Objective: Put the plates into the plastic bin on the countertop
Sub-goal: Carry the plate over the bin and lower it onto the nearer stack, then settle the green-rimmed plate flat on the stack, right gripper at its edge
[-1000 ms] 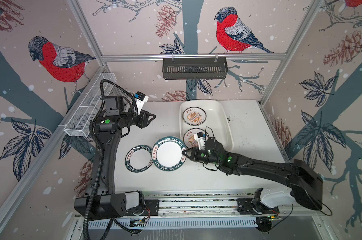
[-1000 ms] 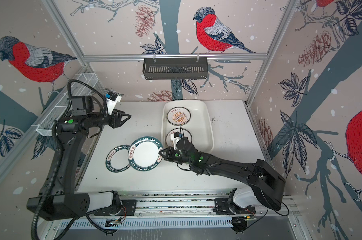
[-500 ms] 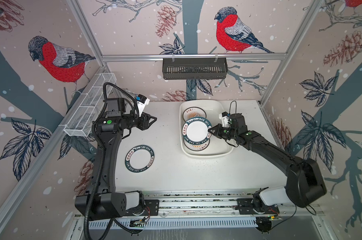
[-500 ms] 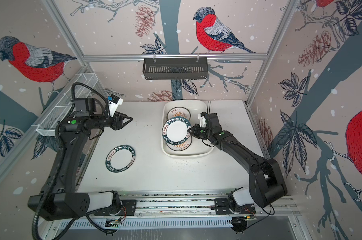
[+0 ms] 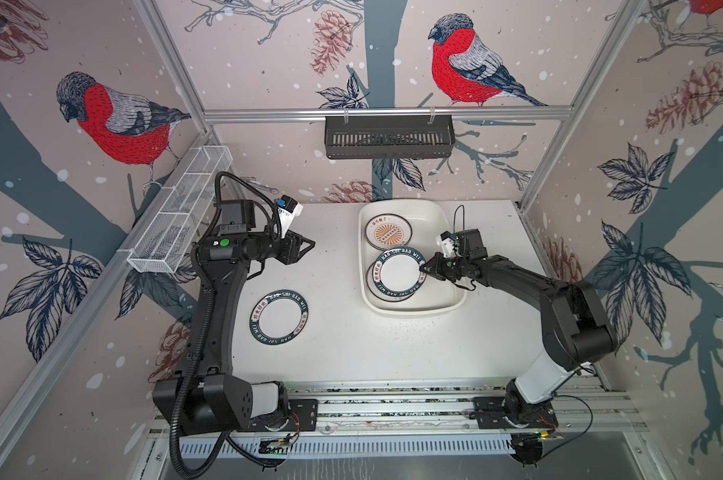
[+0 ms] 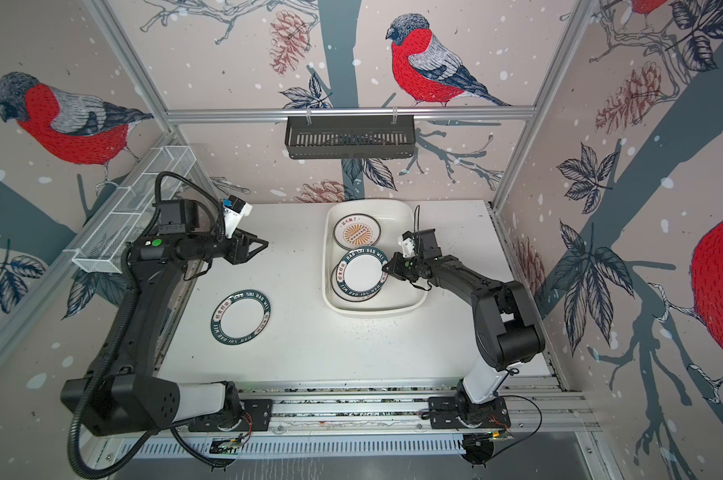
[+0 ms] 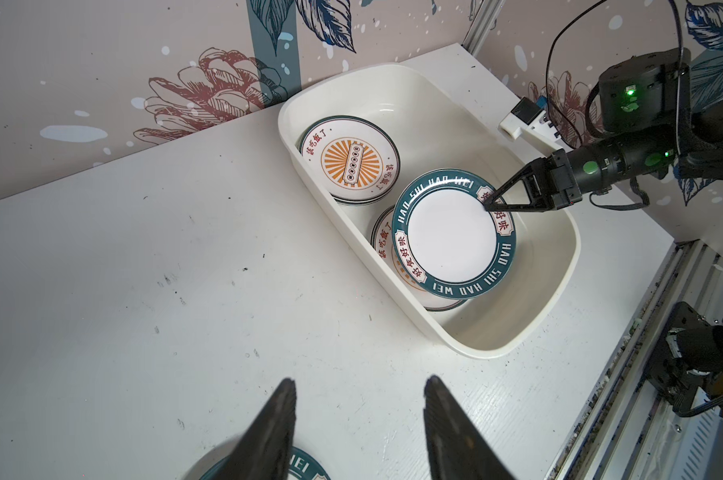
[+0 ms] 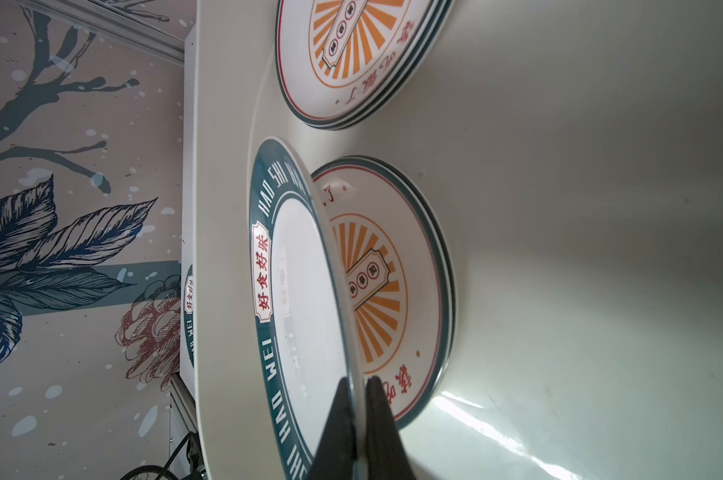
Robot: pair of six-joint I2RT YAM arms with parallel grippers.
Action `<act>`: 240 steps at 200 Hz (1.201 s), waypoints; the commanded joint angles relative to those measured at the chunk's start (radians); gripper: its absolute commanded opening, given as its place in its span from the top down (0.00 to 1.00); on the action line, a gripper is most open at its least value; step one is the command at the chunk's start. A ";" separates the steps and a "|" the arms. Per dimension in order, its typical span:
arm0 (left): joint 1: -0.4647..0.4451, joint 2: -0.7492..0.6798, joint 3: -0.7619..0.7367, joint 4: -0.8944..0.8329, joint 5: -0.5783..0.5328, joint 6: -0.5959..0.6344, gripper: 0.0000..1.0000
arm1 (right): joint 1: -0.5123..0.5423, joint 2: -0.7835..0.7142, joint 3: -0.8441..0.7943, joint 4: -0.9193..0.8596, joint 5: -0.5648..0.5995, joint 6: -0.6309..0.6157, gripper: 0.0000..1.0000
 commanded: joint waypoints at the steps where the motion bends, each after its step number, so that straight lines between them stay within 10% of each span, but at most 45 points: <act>1: 0.000 0.005 0.009 0.021 0.027 0.006 0.50 | -0.003 0.025 0.016 0.046 -0.038 -0.038 0.98; 240: -0.009 -0.008 -0.049 0.063 0.027 -0.013 0.50 | -0.017 0.093 0.036 -0.039 -0.024 -0.101 0.82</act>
